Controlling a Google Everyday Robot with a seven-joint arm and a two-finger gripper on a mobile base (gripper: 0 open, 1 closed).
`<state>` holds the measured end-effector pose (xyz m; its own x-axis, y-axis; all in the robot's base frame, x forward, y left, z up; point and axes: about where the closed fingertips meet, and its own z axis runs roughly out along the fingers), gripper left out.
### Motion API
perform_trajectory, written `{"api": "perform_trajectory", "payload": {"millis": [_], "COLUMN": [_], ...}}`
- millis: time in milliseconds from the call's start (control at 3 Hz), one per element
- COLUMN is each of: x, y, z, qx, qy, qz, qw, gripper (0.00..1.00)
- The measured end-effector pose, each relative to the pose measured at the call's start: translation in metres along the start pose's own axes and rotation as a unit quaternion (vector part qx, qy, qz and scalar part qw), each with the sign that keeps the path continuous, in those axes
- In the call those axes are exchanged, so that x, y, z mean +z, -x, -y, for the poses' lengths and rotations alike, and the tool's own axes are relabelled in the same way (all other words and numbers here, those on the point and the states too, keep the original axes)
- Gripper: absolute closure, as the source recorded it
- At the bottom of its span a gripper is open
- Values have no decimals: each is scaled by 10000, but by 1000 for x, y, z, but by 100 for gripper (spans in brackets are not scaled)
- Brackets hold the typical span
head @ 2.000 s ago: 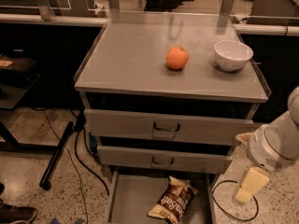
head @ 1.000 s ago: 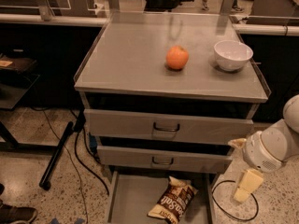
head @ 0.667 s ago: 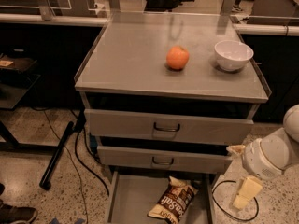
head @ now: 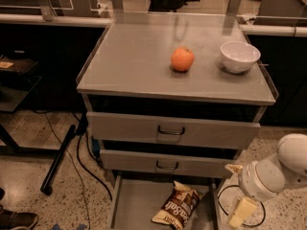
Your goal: Pick brown chip bag from bottom drawer and place on counter
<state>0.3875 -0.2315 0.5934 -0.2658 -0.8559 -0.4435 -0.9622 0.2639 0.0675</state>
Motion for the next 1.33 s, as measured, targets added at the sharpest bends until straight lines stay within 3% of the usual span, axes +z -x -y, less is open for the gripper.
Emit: {"api": "perform_trajectory", "payload": {"millis": [333, 667, 1000, 1333], "x": [0, 27, 77, 77], "y": [0, -8, -24, -24], "z": [0, -16, -39, -40], "qx": [2, 321, 992, 983], "qy": [2, 274, 219, 233], "qz": [1, 142, -42, -45], "qw": [10000, 9990, 9948, 9949], "gripper": [0, 0, 0, 0]}}
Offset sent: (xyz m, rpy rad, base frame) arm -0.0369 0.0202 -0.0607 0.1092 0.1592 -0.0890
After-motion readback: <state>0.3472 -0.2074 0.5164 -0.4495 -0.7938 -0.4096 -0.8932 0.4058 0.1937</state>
